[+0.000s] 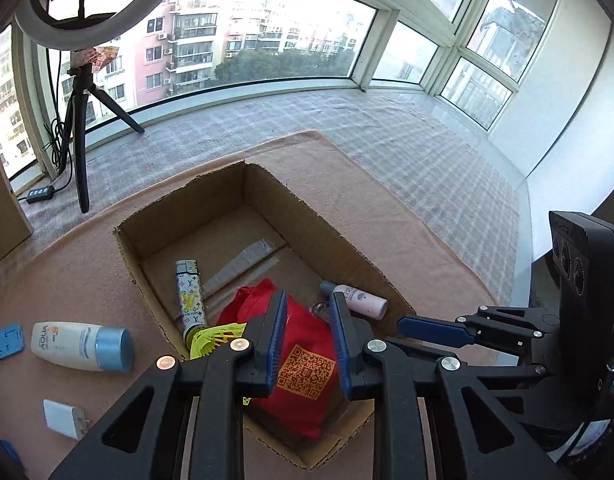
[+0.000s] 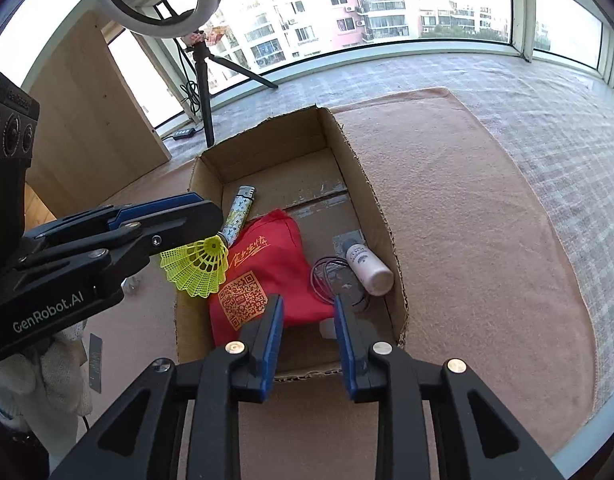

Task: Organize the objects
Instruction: 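Carry both items over the box and open both tools to drop them, then move the left tool to the black card and close on it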

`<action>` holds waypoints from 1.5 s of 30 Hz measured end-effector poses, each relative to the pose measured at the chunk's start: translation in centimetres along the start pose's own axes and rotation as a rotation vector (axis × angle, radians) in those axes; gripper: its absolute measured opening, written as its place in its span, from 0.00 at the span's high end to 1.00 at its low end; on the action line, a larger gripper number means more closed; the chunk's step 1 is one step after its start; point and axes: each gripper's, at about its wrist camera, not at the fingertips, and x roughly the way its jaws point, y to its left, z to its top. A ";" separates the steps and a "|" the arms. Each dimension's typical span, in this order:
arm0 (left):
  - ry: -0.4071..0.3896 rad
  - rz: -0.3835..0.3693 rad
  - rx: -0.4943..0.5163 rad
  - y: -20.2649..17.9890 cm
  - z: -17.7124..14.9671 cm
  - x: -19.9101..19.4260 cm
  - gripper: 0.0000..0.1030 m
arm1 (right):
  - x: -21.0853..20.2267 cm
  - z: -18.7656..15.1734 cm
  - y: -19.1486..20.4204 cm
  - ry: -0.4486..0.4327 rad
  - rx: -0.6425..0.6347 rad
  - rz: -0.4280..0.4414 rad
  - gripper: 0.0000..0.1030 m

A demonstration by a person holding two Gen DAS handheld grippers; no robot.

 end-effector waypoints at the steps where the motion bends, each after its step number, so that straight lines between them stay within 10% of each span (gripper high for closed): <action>1: -0.001 0.000 -0.004 0.2 -0.2 -0.4 0.77 | 0.0 0.0 0.1 -0.001 0.003 0.000 0.77; 17: -0.004 0.092 -0.113 7.6 -9.5 -9.6 0.77 | 0.1 -2.6 6.7 0.009 -0.021 0.055 0.59; 26: 0.056 0.214 -0.275 15.2 -18.5 -14.5 0.38 | 1.3 -5.6 12.9 0.042 -0.114 0.059 0.49; 35: 0.186 0.347 -0.433 20.9 -26.9 -14.0 0.34 | 1.7 -8.1 16.1 0.068 -0.192 0.050 0.48; 45: 0.201 0.358 -0.486 21.3 -27.9 -13.0 0.34 | 1.3 -9.2 14.4 0.077 -0.156 0.048 0.48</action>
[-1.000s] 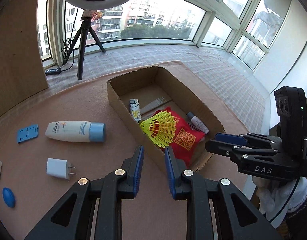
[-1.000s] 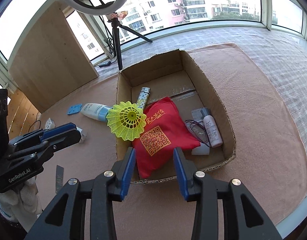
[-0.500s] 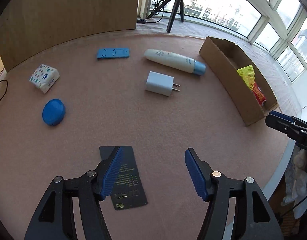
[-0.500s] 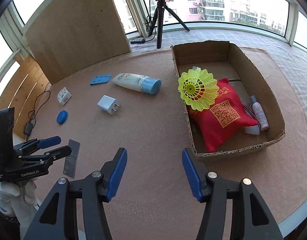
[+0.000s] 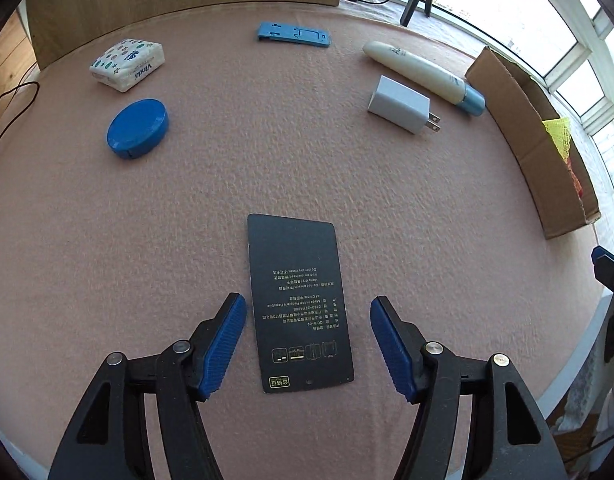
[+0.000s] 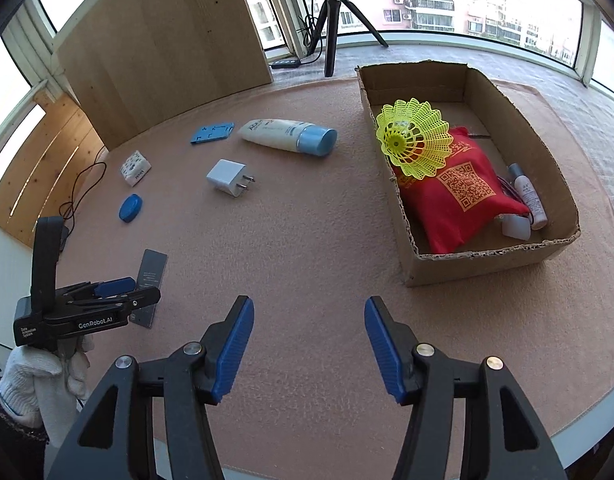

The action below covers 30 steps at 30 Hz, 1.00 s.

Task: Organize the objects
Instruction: 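Move the left tool to the black card and close on it, then lift the black card with the left tool toward the box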

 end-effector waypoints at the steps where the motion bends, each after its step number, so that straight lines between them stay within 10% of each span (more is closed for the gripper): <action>1: 0.000 0.004 0.000 0.0 -0.1 0.0 0.34 | -0.1 -0.1 -0.2 -0.002 0.004 -0.003 0.48; 12: -0.026 0.130 0.085 -2.5 -0.5 0.3 0.37 | -0.5 -0.3 -1.6 -0.005 0.012 -0.011 0.48; 30: -0.074 0.049 0.065 -4.5 0.7 -1.6 0.47 | -1.3 -0.5 -3.6 -0.015 0.030 -0.003 0.48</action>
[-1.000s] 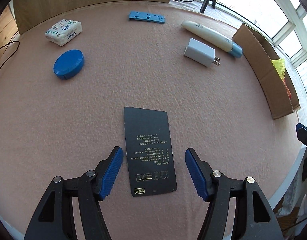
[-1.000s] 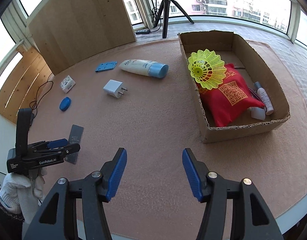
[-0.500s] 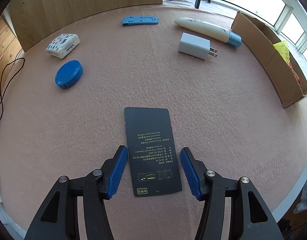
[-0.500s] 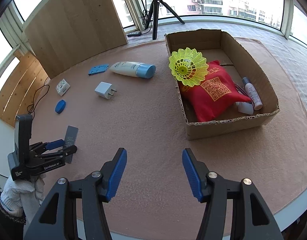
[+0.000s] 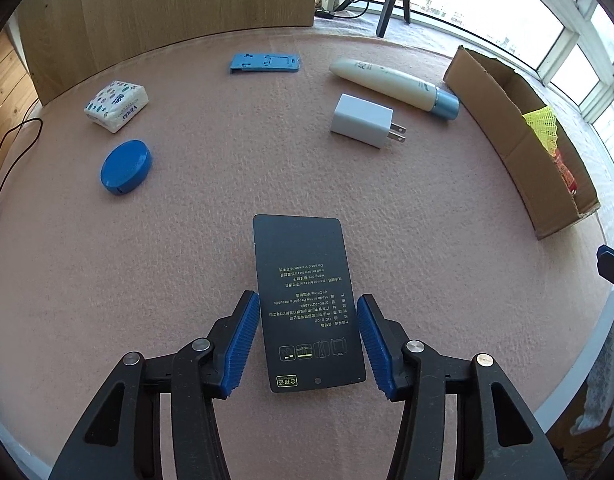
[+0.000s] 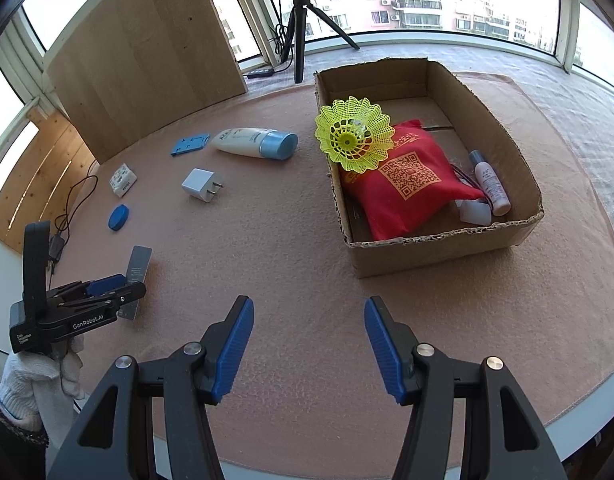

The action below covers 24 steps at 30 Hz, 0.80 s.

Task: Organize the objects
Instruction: 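Lift the black card with the left tool toward the box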

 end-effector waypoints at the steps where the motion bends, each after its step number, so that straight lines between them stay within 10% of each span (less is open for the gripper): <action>1: -0.011 -0.006 0.008 -0.4 0.4 -0.4 0.47 | -0.1 0.0 -0.2 -0.002 0.002 -0.002 0.48; 24: -0.149 -0.232 0.286 -20.0 13.1 -3.2 0.47 | -1.5 -0.7 -5.3 -0.018 0.085 -0.044 0.48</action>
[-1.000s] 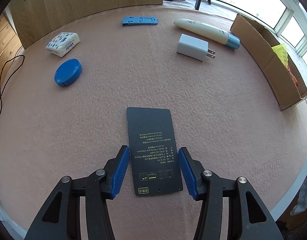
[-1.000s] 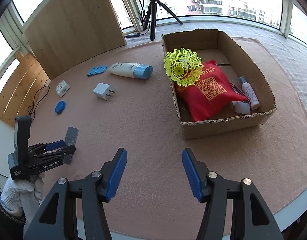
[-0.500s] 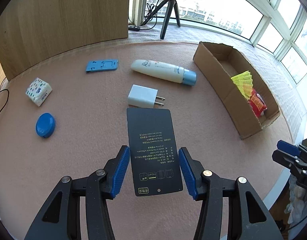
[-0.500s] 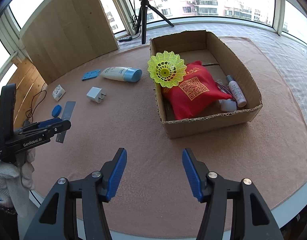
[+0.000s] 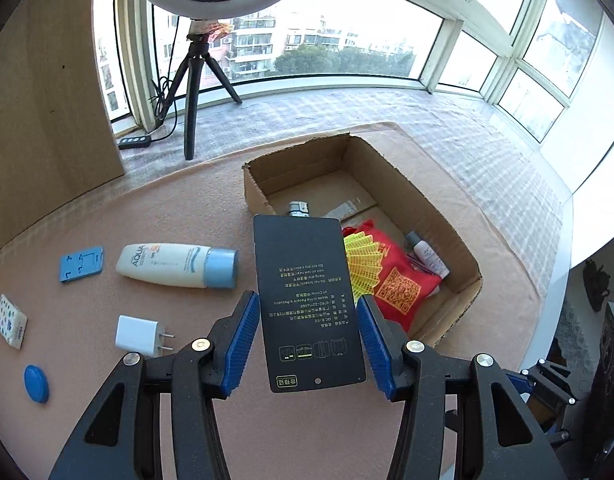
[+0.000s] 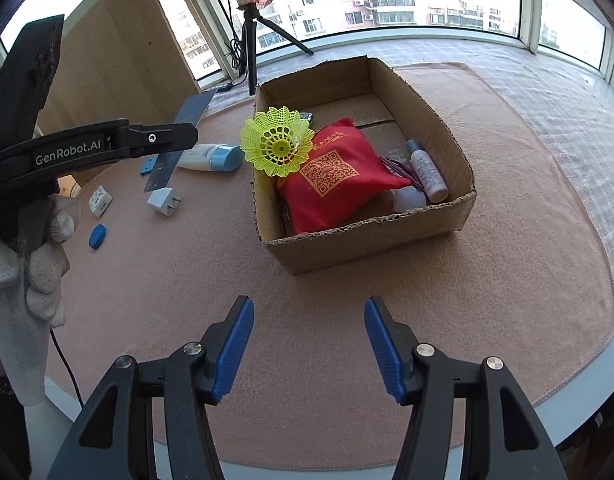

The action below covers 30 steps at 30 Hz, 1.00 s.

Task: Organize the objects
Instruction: 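Lift the black card with the left tool toward the box, then lower the black card into the box and open the left tool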

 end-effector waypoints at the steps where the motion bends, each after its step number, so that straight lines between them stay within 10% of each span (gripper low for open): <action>1: 0.002 -0.012 0.009 -0.9 0.7 0.5 0.47 | -0.1 0.0 -0.3 0.000 0.006 -0.002 0.48; 15: 0.042 -0.084 0.092 -9.0 6.7 7.8 0.47 | -0.1 -0.4 -3.8 0.012 0.066 -0.022 0.48; 30: 0.042 -0.126 0.067 -8.8 7.0 8.1 0.47 | 0.5 0.0 -3.2 0.023 0.067 -0.023 0.48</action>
